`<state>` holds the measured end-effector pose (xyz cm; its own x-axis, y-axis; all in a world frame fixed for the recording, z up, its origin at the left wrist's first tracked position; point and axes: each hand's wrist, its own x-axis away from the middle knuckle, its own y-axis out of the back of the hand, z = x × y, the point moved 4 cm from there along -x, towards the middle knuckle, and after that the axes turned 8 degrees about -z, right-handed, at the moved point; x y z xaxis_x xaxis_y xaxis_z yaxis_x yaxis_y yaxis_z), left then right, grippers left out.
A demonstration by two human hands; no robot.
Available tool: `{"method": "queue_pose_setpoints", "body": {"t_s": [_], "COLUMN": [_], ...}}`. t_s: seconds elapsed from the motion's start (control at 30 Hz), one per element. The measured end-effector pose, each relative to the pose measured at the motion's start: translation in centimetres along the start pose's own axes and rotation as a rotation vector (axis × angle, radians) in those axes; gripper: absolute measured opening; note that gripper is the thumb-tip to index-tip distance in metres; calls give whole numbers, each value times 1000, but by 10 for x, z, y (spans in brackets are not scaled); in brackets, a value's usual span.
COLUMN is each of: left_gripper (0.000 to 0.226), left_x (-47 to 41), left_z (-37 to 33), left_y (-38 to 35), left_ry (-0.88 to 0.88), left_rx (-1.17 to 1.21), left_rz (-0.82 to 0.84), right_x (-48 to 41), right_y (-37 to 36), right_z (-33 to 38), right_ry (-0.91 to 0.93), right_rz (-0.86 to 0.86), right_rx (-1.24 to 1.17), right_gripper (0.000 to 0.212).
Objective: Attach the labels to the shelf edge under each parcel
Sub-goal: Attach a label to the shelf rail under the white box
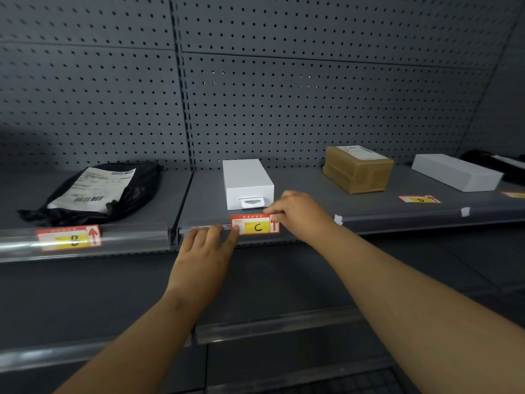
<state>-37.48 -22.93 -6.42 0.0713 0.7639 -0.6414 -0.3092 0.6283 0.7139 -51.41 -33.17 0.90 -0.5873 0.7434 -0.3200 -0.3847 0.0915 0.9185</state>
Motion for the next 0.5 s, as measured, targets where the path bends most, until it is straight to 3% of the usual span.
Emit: {"method": "queue_pose_setpoints", "body": {"t_s": [0.5], "left_gripper": [72], "left_x": [-16], "left_z": [-22], "left_y": [22], "left_ry": [-28], "left_rx": [61], "left_rz": [-74], "right_x": [4], "right_y": [20], "right_z": [-23], "right_ry": [-35], "right_rz": [-121], "right_rx": [-59], "right_gripper": [34]}}
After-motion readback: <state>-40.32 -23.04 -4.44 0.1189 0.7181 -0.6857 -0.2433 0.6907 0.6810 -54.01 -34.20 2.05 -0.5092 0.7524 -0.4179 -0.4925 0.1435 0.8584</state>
